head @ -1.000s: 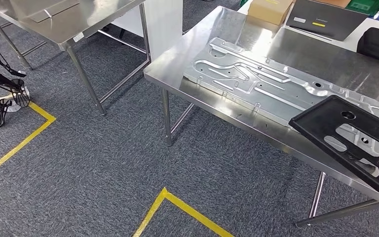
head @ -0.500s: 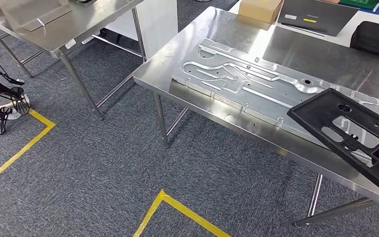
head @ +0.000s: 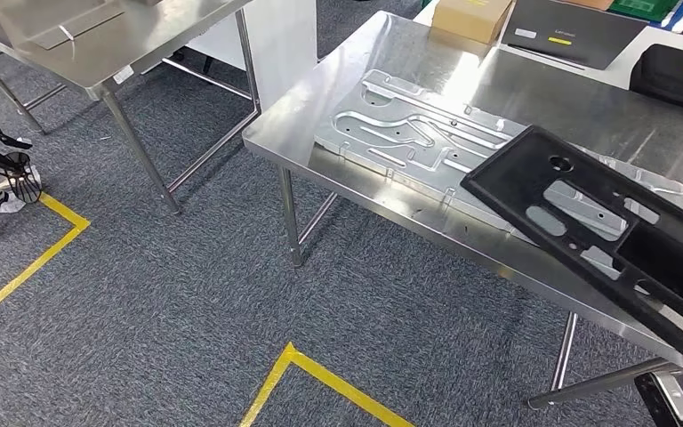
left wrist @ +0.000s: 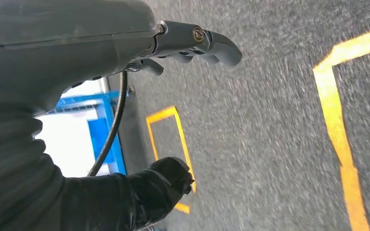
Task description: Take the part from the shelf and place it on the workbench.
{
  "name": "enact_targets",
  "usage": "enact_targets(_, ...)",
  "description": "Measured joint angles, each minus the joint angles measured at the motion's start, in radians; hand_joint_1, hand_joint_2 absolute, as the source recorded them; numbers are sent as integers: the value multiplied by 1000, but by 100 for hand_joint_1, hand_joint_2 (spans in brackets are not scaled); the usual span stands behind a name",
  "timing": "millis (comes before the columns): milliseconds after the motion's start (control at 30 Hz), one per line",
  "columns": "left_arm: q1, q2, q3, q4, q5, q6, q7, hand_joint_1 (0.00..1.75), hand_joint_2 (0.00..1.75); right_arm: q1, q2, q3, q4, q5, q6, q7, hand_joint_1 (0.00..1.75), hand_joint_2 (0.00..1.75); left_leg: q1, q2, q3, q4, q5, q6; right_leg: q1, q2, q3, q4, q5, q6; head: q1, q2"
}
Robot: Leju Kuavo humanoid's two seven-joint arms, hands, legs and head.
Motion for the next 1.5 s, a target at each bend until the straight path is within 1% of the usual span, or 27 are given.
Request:
enact_targets(33, 0, 0, 0, 0, 0, 0, 0, 0, 175, 0, 0, 6, 0, 0, 0, 0, 175, 175, 0, 0, 6, 0, -4, -2, -3, -1, 11, -36, 35, 2, 0, 0)
enact_targets(100, 2, 0, -1, 0, 0, 0, -1, 0, 175, -1, 0, 14, 1, 0, 0, 1, 175, 175, 0, -1, 21, 0, -15, -10, -6, -6, 70, -168, 112, 0, 0, 0)
enact_targets(167, 3, 0, -2, 0, 0, 0, -2, 0, 175, -1, -3, 22, 1, 0, -1, 15, 175, 175, -1, -1, 28, 0, -25, -21, -1, -9, 110, -256, 137, -7, 0, 0)
enact_targets(267, -1, 0, -5, 0, 0, 4, -4, 0, 175, 11, -34, 67, 2, 0, -2, 105, 175, 175, 1, 2, 33, -3, -35, -37, 6, -6, 119, -272, 126, -25, 0, 0)
enact_targets(333, -3, -1, -10, 0, -2, 8, -5, 0, 175, 20, -68, 119, 3, 0, 0, 179, 175, 175, 3, 1, 23, 37, -59, -45, 4, -4, 133, -284, 122, -41, 0, 0)
enact_targets(367, -3, -1, -13, 0, -3, 10, -6, 0, 175, 21, -83, 142, 4, 0, 1, 206, 175, 175, 4, -1, -1, 88, -82, -47, 2, -4, 141, -288, 119, -48, -1, 0)
enact_targets(433, -2, -3, -17, 0, -5, 14, -6, 0, 175, 22, -111, 182, 6, 1, 5, 250, 175, 175, 4, -2, -83, 229, -134, -49, 6, -4, 152, -288, 110, -59, -2, 0)
enact_targets(467, -1, -3, -18, 0, -5, 16, -7, 0, 175, 22, -125, 200, 9, 1, 9, 274, 175, 175, 4, -2, -121, 285, -144, -49, 8, -2, 159, -288, 104, -60, -2, 0)
enact_targets(500, 0, -3, -19, 0, -6, 17, -7, 0, 175, 24, -139, 217, 12, 1, 12, 296, 175, 175, 4, -2, -145, 309, -135, -48, 10, 0, 167, -288, 98, -61, -2, 0)
enact_targets(533, 1, -3, -19, 0, -6, 18, -7, 0, 175, 26, -152, 235, 15, 1, 14, 314, 175, 175, 3, -2, -150, 293, -105, -47, 11, 2, 177, -288, 90, -59, -2, 0)
enact_targets(600, 4, -3, -19, 0, -6, 20, -7, 0, 175, 29, -173, 263, 21, 1, 15, 333, 175, 175, 1, -2, -111, 169, -11, -37, 12, 6, 200, -288, 72, -55, -2, 0)
enact_targets(633, 5, -2, -20, 1, -6, 21, -7, 0, 175, 30, -181, 275, 24, 1, 16, 337, 175, 175, -1, -3, -86, 105, 19, -32, 14, 7, 207, -287, 62, -49, -2, 0)
enact_targets(667, 5, -2, -20, 1, -6, 21, -7, 0, 175, 31, -188, 284, 26, 1, 17, 338, 175, 175, -4, -3, -67, 61, 33, -27, 14, 8, 212, -288, 54, -44, -2, 0)
enact_targets(800, 4, -3, -21, 3, -4, 22, -10, 0, 175, 34, -215, 309, 34, 2, 29, 347, 175, 175, -4, -4, -41, 18, 19, -7, 14, 8, 229, -280, 51, -19, 0, 0)
enact_targets(833, 5, -3, -21, 3, -4, 22, -10, 0, 175, 35, -220, 312, 36, 2, 32, 350, 175, 175, -3, -4, -30, 12, 18, -2, 12, 6, 221, -260, 42, -14, 0, 0)
enact_targets(900, 6, -3, -21, 3, -4, 23, -11, 0, 175, 36, -229, 318, 41, 2, 33, 353, 175, 175, -2, -5, -10, 2, 14, 4, 10, 3, 167, -164, 5, -6, 2, 0)
enact_targets(967, 6, -3, -21, 3, -4, 23, -11, 0, 175, 37, -233, 321, 46, 2, 34, 355, 175, 175, -2, -5, 4, -2, 4, 5, 7, 1, 83, -49, -40, -1, 2, 0)
enact_targets(1000, 6, -3, -20, 3, -4, 23, -11, 0, 175, 37, -234, 322, 49, 2, 35, 356, 175, 175, -3, -6, 13, -3, -3, 4, 6, 1, 54, -25, -46, 0, 2, 0)
enact_targets(1033, 7, -3, -21, 3, -4, 23, -11, 0, 175, 37, -235, 323, 52, 2, 37, 357, 175, 175, -3, -6, 24, -4, -12, 3, 5, 0, 41, -34, -32, -1, 2, 0)
enact_targets(1067, 8, -3, -21, 3, -4, 23, -11, 0, 175, 38, -237, 324, 55, 2, 39, 359, 175, 175, -4, -7, 37, -4, -21, 1, 5, 0, 46, -79, 6, -3, 2, 0)
enact_targets(1133, 9, -5, -21, 3, -4, 23, -11, 0, 175, 41, -244, 327, 59, 2, 44, 365, 175, 175, -4, -6, 61, -6, -40, -3, 11, -3, 78, -200, 102, -16, 1, 0)
enact_targets(1167, 9, -6, -21, 4, -4, 22, -11, 0, 175, 42, -248, 329, 60, 2, 46, 369, 175, 175, -3, -7, 70, -8, -47, -7, 18, -5, 89, -240, 120, -24, 1, 0)
enact_targets(1233, 5, -9, -21, 4, -4, 22, -11, 0, 175, 44, -256, 334, 61, 2, 51, 378, 175, 175, 1, -7, 84, -7, -52, -20, 31, -5, 97, -265, 113, -40, 2, 0)
enact_targets(1333, 2, -11, -23, 4, -6, 21, -11, 0, 175, 48, -266, 347, 61, 2, 63, 402, 175, 175, 4, -6, 98, 31, -56, -34, 29, 0, 135, -297, 132, -65, 3, 0)
enact_targets(1400, -1, -10, -26, 4, -8, 20, -12, 0, 175, 48, -273, 359, 64, 2, 72, 425, 175, 175, 5, -7, 59, 111, -99, -36, 23, -3, 156, -302, 132, -72, 0, 0)
enact_targets(1467, -2, -10, -30, 4, -10, 20, -12, 0, 175, 48, -279, 369, 71, 2, 79, 443, 175, 175, 8, -7, -18, 219, -150, -42, 21, -3, 164, -302, 122, -74, -2, 0)
enact_targets(1500, 0, -9, -32, 4, -10, 20, -13, 0, 175, 49, -282, 372, 75, 2, 82, 448, 175, 175, 10, -7, -49, 248, -159, -47, 19, 0, 168, -301, 116, -71, -2, 0)
